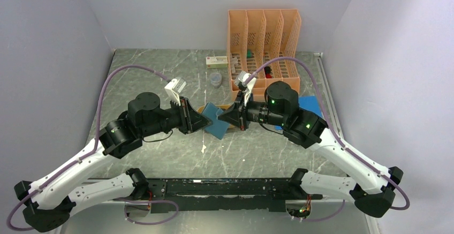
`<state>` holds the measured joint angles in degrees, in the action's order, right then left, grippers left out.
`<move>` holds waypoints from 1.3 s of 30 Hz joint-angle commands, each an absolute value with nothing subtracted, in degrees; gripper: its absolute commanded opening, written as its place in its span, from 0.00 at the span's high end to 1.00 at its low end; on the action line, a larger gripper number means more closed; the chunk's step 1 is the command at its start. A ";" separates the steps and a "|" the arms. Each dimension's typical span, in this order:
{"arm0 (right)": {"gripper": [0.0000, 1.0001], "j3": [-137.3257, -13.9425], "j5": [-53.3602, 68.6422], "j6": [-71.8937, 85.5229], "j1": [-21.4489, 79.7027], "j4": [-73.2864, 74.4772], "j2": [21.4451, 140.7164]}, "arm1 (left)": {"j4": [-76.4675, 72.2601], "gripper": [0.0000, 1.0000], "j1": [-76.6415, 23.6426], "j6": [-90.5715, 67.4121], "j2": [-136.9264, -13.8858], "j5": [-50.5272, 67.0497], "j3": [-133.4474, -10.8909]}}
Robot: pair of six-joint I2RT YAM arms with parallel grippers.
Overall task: Put the credit cards into the card holder
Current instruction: Close the card holder.
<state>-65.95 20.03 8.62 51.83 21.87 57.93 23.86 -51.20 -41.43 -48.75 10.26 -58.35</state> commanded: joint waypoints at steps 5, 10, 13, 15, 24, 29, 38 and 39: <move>1.00 -66.14 15.97 6.51 52.11 24.43 57.39 | 21.16 0.95 -51.11 -41.62 -46.78 10.21 -60.30; 1.00 -65.33 16.97 7.06 52.12 23.37 57.64 | 20.90 0.95 -51.19 -41.62 -46.59 10.59 -60.34; 1.00 -65.12 17.60 7.57 52.12 22.57 57.67 | 20.53 0.95 -51.18 -41.81 -46.58 11.05 -60.07; 1.00 -65.04 18.10 7.96 52.12 22.06 57.72 | 20.52 0.95 -51.15 -41.91 -46.57 11.15 -59.95; 1.00 -64.72 20.27 8.75 52.14 21.28 57.59 | 20.22 0.95 -51.15 -42.06 -46.53 11.07 -59.85; 1.00 -64.21 20.30 9.53 52.16 20.56 57.31 | 19.89 0.95 -51.14 -42.28 -46.67 11.54 -59.85; 1.00 -63.21 18.52 10.06 53.06 20.01 57.74 | 18.87 0.95 -51.10 -42.64 -46.67 12.70 -60.03; 1.00 -63.26 18.26 10.10 53.08 20.04 57.79 | 18.70 0.95 -51.12 -42.71 -46.70 13.05 -60.03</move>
<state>-64.49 19.44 9.28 52.18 20.25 57.67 23.94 -51.18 -41.43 -47.72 9.50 -58.35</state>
